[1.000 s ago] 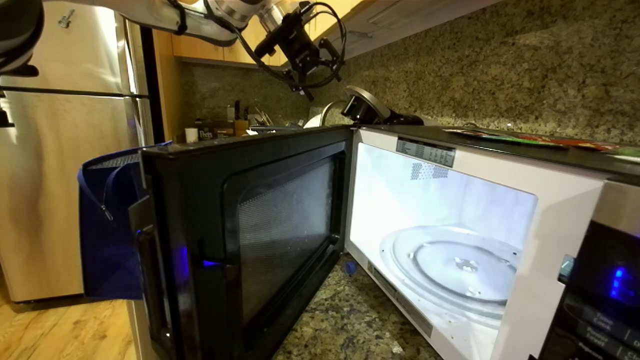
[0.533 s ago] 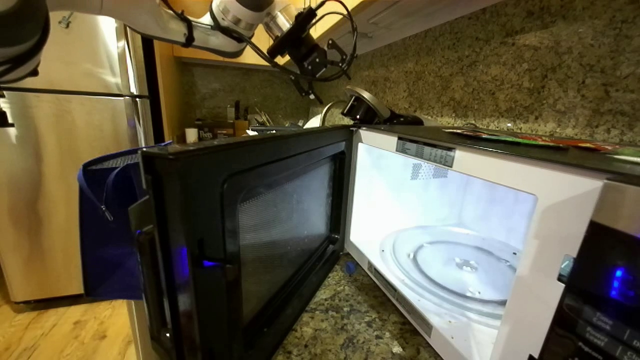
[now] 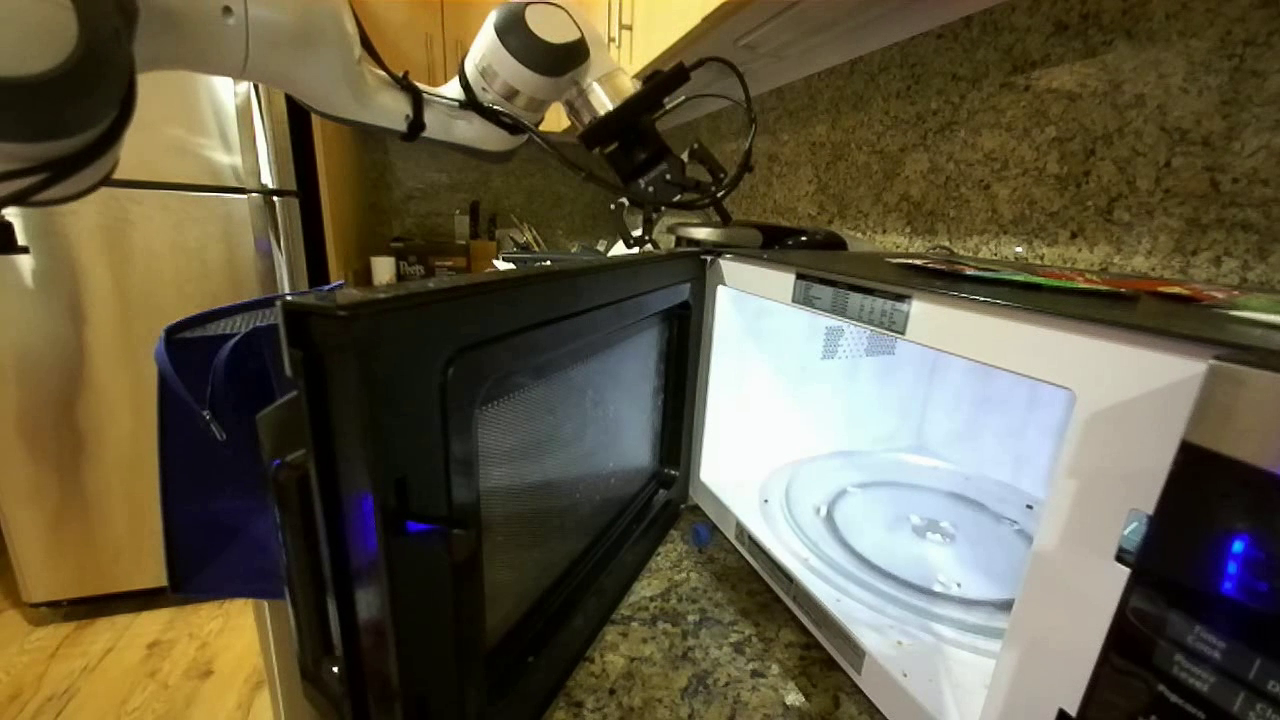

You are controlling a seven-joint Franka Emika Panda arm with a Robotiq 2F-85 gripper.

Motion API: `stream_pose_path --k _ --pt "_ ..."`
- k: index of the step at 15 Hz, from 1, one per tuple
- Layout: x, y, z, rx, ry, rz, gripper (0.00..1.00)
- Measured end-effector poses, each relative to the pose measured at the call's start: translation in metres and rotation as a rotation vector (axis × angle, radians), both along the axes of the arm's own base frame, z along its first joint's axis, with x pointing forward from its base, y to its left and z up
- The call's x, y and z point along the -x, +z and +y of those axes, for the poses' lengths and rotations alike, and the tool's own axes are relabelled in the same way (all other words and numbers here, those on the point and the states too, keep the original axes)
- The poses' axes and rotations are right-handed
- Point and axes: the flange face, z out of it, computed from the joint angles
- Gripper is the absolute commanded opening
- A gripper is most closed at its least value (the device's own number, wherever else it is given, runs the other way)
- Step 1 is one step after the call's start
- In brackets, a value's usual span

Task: Close the lid of the machine on the left

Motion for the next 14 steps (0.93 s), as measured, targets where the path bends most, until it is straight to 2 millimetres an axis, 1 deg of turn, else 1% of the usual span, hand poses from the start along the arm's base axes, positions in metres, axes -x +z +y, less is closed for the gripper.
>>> stream_pose_path --k 7,8,10,14 --pt "0.018 0.008 0.005 -0.040 0.038 0.170 1.00" --pt "0.020 0.007 0.007 -0.066 0.045 0.195 1.00" --pt "0.026 0.011 0.013 -0.116 0.066 0.223 1.00" --pt "0.049 0.028 0.032 -0.263 0.117 0.347 1.00"
